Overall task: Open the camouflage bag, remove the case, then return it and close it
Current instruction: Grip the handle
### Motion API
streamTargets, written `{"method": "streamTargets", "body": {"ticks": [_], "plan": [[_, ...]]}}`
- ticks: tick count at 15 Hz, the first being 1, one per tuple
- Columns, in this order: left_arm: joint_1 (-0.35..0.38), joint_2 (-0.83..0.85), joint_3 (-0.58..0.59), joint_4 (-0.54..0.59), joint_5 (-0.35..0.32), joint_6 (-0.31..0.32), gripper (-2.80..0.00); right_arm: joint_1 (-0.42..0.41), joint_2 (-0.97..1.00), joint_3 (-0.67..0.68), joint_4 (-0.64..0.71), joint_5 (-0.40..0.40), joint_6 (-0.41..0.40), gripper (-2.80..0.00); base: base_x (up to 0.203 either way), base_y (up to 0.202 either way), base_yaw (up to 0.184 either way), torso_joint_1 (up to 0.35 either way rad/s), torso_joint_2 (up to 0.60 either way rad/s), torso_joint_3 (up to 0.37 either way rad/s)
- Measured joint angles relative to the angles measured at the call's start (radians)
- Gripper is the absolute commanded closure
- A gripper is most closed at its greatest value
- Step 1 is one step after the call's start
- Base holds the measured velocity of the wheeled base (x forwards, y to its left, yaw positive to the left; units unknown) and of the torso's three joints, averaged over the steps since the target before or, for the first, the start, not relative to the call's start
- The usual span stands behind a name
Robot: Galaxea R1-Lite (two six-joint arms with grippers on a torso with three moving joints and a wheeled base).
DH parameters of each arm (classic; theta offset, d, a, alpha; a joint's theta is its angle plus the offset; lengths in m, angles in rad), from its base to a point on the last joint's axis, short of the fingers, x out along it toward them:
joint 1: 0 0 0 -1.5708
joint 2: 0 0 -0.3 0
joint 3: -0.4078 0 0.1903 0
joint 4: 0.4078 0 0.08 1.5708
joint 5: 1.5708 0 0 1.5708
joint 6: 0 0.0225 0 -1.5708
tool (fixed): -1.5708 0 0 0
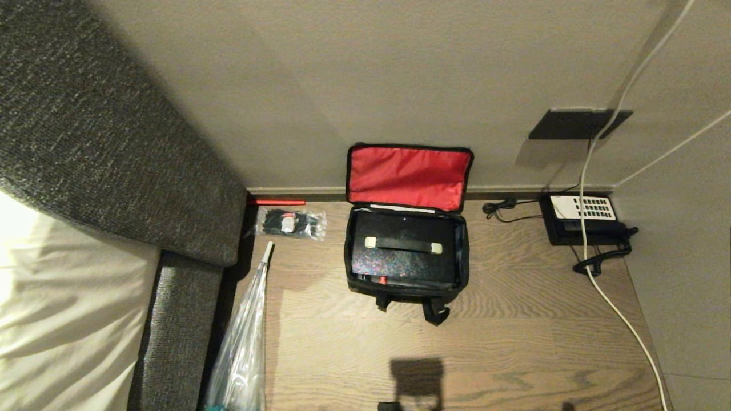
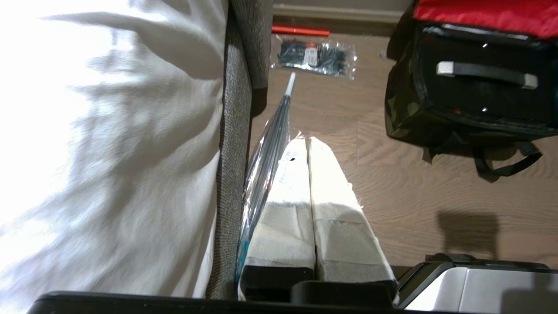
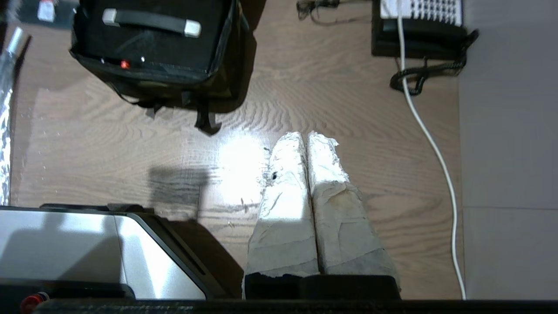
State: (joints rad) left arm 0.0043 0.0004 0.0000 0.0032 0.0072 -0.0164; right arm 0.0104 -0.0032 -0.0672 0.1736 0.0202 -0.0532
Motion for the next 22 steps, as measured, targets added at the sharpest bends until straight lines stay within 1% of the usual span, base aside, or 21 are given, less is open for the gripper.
{"method": "streamTargets", "body": {"ticks": [7,9,12,15,16,17,18,21,22], "plan": [[0.0,0.0,0.0,0.0,-0.001,0.0,0.0,0.0,0.0,0.0,0.0,0.0,0.0,0.0,0.0,0.0,0.0,0.001,0.0,0.181],[0.001,0.0,0.0,0.0,-0.001,0.003,0.0,0.0,0.0,0.0,0.0,0.0,-0.001,0.0,0.0,0.0,0.0,0.0,0.0,0.042],[0.0,0.0,0.0,0.0,-0.002,0.003,0.0,0.0,0.0,-0.002,0.011,0.01,-0.048,0.0,0.0,0.0,0.0,0.0,0.0,0.0],[0.0,0.0,0.0,0.0,-0.001,0.003,0.0,0.0,0.0,-0.015,0.031,0.011,-0.04,0.0,0.0,0.0,0.0,0.0,0.0,0.0],[0.0,0.0,0.0,0.0,-0.002,0.003,0.0,0.0,0.0,-0.05,0.075,0.016,-0.025,0.0,0.0,0.0,0.0,0.0,0.0,0.0],[0.0,0.0,0.0,0.0,-0.001,0.003,0.0,0.0,0.0,-0.116,0.128,0.029,-0.01,0.0,0.0,0.0,0.0,0.0,0.0,0.0],[0.001,0.0,0.0,0.001,-0.001,0.003,0.0,0.0,0.0,-0.22,0.206,0.047,0.008,0.0,0.0,0.0,0.0,0.0,0.0,0.0],[0.001,0.0,0.0,0.0,-0.002,0.003,0.0,0.0,0.001,-0.609,0.501,0.107,0.079,0.0,0.0,0.0,0.0,0.0,0.0,0.0],[0.001,0.0,0.0,0.0,-0.002,0.003,0.0,0.0,0.002,-0.695,0.601,0.134,0.105,0.0,0.0,0.0,0.0,0.0,0.0,0.0]]}}
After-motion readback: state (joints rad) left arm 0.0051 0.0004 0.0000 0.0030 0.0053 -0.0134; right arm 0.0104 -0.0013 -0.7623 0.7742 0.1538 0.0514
